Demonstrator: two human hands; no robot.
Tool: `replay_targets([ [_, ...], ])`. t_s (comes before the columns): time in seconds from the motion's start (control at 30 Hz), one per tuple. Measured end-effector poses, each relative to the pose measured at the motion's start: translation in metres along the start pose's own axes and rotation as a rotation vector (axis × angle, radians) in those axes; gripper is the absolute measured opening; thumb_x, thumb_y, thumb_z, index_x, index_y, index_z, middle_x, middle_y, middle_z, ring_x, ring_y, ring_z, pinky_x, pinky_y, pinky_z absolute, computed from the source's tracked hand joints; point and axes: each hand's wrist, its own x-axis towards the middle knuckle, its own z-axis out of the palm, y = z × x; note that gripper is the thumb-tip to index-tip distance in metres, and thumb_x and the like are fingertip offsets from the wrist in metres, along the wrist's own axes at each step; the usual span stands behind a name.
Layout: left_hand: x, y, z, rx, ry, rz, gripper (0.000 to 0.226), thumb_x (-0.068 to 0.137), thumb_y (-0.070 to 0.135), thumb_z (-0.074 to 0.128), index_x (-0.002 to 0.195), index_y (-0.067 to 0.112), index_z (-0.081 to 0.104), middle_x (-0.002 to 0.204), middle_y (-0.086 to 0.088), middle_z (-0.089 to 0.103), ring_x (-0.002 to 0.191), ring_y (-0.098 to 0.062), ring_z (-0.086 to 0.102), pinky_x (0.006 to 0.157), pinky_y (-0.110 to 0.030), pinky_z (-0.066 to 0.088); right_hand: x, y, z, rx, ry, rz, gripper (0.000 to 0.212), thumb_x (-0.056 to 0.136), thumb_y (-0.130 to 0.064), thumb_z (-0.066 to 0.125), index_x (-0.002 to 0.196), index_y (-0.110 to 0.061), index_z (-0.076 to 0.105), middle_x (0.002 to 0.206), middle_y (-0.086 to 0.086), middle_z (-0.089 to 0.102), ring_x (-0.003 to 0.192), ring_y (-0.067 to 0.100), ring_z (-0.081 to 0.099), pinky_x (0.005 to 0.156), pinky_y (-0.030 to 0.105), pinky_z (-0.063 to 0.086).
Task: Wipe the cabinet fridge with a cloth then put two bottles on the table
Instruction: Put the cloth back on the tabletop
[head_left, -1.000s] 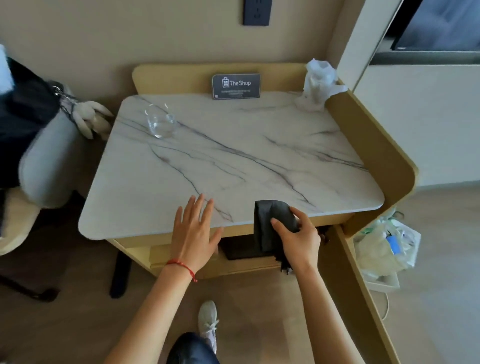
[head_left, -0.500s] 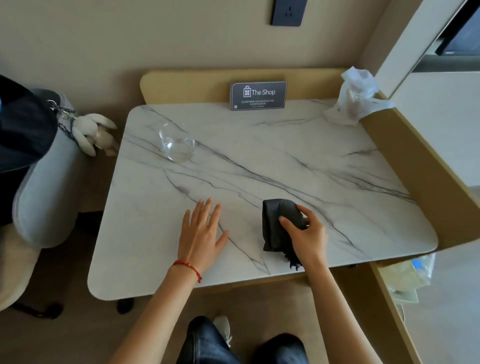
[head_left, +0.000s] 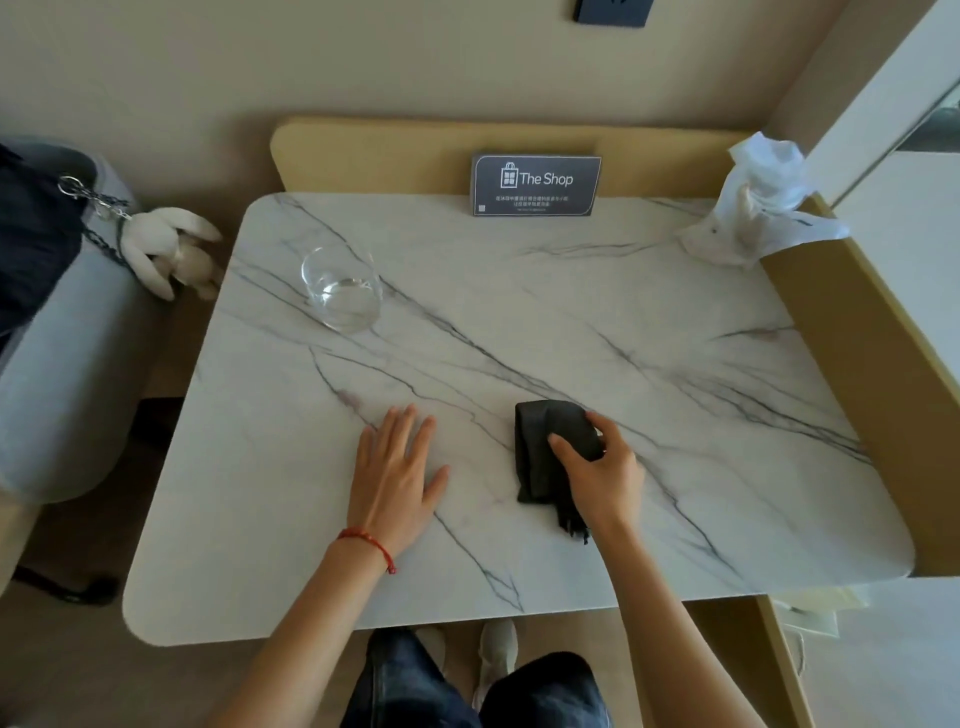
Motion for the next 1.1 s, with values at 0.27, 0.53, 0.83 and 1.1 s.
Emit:
replay_targets([
  [0.27, 0.002, 0.0, 0.0, 0.002, -0.026, 0.015, 0.057, 0.082, 0.042, 0.037, 0.123, 0.006, 0.054, 0.129, -0.02, 0.054, 0.12, -0.037, 0.049, 0.092, -0.055, 0.042, -0.002, 0.001, 0.001, -0.267, 0.019, -0.097, 0.056, 0.083, -0.04, 0.061, 0.132, -0.02, 0.045, 0.122, 0.008, 0.05, 0.116, 0.026, 0.044, 0.094, 0.036, 0.041],
  [0.53, -0.003, 0.002, -0.001, -0.012, -0.044, 0.113, 0.058, 0.083, 0.042, 0.036, 0.126, 0.005, 0.052, 0.13, -0.021, 0.052, 0.12, -0.039, 0.049, 0.093, -0.056, 0.041, -0.021, 0.01, -0.007, -0.296, 0.05, -0.198, 0.052, 0.088, -0.042, 0.053, 0.134, -0.019, 0.044, 0.126, 0.006, 0.052, 0.115, 0.023, 0.045, 0.095, 0.036, 0.04],
  [0.83, -0.013, 0.015, -0.003, -0.026, -0.068, 0.242, 0.059, 0.084, 0.042, 0.036, 0.124, 0.001, 0.053, 0.13, -0.025, 0.051, 0.12, -0.044, 0.047, 0.092, -0.061, 0.039, -0.072, 0.045, -0.038, -0.323, 0.191, -0.144, 0.051, 0.089, -0.045, 0.05, 0.133, -0.021, 0.045, 0.136, 0.006, 0.048, 0.124, 0.025, 0.042, 0.1, 0.043, 0.038],
  [1.1, -0.048, 0.056, -0.001, -0.029, -0.08, 0.375, 0.06, 0.086, 0.043, 0.033, 0.129, 0.003, 0.048, 0.135, -0.024, 0.047, 0.126, -0.041, 0.042, 0.098, -0.059, 0.033, -0.127, 0.086, -0.077, -0.366, 0.308, -0.062, 0.05, 0.089, -0.041, 0.05, 0.133, -0.018, 0.045, 0.138, 0.007, 0.047, 0.127, 0.026, 0.04, 0.104, 0.043, 0.031],
])
